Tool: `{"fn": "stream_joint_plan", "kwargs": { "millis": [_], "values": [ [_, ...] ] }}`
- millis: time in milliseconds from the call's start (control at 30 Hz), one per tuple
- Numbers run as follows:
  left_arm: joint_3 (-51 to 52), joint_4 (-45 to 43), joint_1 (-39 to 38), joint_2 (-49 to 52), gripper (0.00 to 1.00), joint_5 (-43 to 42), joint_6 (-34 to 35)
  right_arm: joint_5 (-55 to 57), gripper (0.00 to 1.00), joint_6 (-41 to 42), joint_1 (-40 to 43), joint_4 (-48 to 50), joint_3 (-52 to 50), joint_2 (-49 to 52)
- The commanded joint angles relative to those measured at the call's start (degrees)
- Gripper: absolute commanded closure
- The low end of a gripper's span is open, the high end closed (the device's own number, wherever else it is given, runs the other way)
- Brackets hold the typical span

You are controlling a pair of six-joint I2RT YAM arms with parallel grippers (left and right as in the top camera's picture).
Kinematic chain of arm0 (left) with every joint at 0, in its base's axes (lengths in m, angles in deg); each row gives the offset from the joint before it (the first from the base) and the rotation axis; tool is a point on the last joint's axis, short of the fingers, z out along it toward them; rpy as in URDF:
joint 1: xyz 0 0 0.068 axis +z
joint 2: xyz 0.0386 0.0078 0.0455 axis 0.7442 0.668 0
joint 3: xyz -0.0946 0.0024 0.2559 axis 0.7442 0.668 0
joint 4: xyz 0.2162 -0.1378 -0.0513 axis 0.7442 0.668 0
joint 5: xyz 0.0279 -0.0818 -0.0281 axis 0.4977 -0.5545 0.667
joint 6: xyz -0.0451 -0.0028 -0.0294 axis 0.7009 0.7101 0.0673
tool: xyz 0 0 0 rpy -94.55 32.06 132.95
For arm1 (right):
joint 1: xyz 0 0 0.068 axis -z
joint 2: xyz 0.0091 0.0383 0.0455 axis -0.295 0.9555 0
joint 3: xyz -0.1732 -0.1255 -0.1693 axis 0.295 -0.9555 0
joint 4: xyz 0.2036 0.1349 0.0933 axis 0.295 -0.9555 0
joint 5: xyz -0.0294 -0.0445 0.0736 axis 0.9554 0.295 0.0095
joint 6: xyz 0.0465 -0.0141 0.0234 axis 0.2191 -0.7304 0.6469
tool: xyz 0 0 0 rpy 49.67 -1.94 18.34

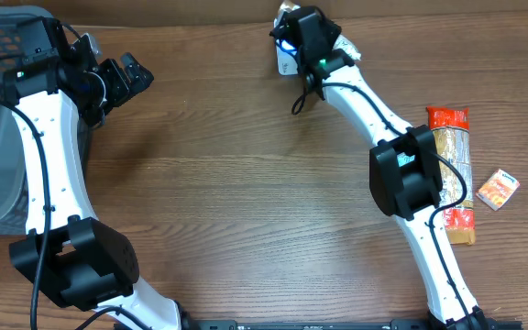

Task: Scan the item barcode

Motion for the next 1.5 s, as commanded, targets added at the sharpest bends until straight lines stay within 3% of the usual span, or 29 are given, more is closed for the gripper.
{"fn": "stream_joint_plan", "kwargs": {
  "millis": [0, 400, 867, 1000, 1200, 1467],
  "values": [
    [-1.5, 0.1, 0.2, 0.1, 0.00, 0.2, -0.9, 2.5, 0.83, -1.7, -1.2, 1.0, 0.9, -0.8],
    [-1.5, 0.1, 0.2, 0.1, 0.00, 0.2, -0.9, 8.2, 0.83, -7.4, -1.4, 4.5, -2.9, -0.8],
    [-1.5, 0.1, 0.2, 0.1, 0.00, 0.2, -0.9, 10.2, 0.83, -6.7, -2.0, 9.0, -4.6, -0.8],
    [-1.5, 0.1, 0.2, 0.1, 0.00, 0.2, -0.9, 11.7, 0.84, 1.2, -2.2, 8.5, -4.6, -2.5],
    [-1.5, 0.1, 0.2, 0.1, 0.00, 0.2, -0.9, 11.6, 0.86, 9.7, -2.9, 0.3, -4.5, -10.5],
    [-1.5, 0.1, 0.2, 0.1, 0.00, 0.2, -0.9, 11.3, 0.87, 26.8, -2.2, -20.5, -4.5, -24.2]
  ]
}}
